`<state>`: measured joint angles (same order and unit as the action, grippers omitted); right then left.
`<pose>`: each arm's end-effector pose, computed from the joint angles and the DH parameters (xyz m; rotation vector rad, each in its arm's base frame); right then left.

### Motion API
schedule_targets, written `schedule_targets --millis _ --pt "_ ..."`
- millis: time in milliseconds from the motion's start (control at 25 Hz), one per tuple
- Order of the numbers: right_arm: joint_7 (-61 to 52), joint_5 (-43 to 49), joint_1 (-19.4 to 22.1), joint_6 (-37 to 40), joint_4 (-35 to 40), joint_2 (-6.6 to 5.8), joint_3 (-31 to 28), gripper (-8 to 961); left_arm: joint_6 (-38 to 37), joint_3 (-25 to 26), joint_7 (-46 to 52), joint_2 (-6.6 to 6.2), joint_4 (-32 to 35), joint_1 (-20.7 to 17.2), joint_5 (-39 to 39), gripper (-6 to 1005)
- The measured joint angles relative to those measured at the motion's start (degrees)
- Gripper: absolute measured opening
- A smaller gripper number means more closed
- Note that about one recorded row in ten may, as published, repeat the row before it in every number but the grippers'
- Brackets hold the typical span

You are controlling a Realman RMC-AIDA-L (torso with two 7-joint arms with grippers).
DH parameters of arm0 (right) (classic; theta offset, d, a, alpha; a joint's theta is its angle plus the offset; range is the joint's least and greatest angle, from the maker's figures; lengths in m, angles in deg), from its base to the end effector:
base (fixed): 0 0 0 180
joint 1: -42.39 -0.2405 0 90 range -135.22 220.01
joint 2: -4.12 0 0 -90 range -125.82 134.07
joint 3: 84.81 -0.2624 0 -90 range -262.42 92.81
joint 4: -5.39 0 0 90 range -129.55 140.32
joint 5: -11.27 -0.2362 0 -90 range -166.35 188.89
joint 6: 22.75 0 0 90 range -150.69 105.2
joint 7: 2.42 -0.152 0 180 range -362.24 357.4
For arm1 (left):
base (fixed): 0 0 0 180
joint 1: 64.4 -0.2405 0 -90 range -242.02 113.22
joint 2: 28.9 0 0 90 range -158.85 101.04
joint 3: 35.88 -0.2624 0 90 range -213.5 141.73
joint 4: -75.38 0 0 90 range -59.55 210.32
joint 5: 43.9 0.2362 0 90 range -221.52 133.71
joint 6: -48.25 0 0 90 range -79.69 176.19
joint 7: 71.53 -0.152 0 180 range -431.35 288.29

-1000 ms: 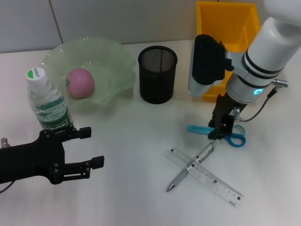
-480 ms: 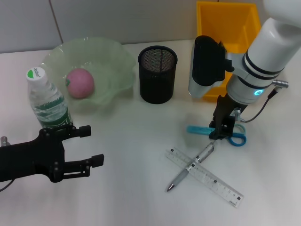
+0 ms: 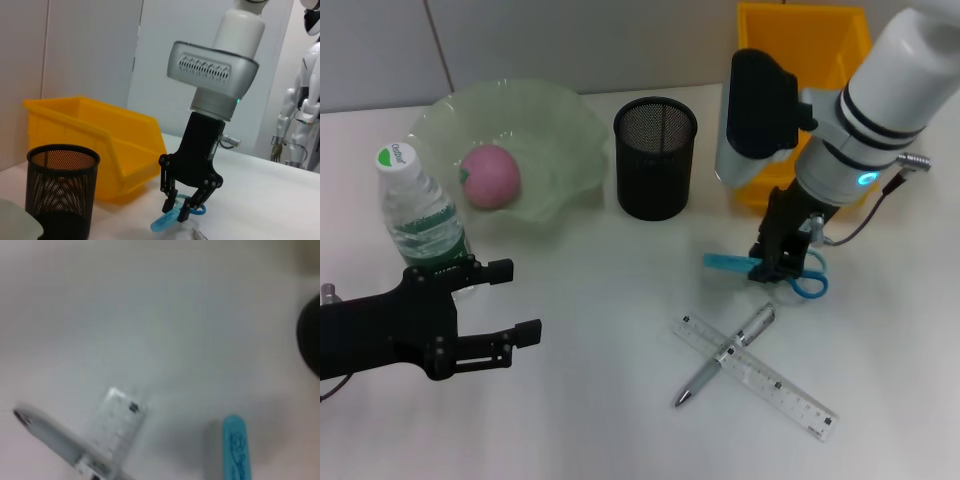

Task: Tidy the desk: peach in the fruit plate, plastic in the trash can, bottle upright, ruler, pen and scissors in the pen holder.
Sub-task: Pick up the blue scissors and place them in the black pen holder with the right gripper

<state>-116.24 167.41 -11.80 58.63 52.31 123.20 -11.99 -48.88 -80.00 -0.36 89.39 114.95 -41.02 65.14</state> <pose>0.1791 0.4345 -0.0480 -2.8486 0.2420 -0.8173 -0.2927 0.3143 -0.0020 -2.7878 -0.4587 -0.7896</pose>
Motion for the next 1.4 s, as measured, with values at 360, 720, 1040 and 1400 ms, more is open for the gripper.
schedule_targets --millis 360,720,1040,1400 --pt "-0.1 -3.9 2.4 2.6 7.5 -0.07 -1.8 216 -0.4 0.0 -0.3 0.09 -0.1 -0.1 -2.0 845" --pt "-0.1 -10.7 6.6 4.8 13.7 -0.14 -4.7 217 -1.8 -0.1 -0.4 0.16 -0.8 -0.4 -4.5 845" --pt "1.2 -20.2 12.7 5.5 17.7 -0.14 -8.6 216 -2.6 -0.4 -1.5 0.21 -2.7 -0.3 -6.1 845" --pt "7.3 -34.4 17.3 2.2 14.9 -0.04 -12.4 216 -2.6 -0.2 -2.1 0.22 -4.0 0.0 -6.7 845"
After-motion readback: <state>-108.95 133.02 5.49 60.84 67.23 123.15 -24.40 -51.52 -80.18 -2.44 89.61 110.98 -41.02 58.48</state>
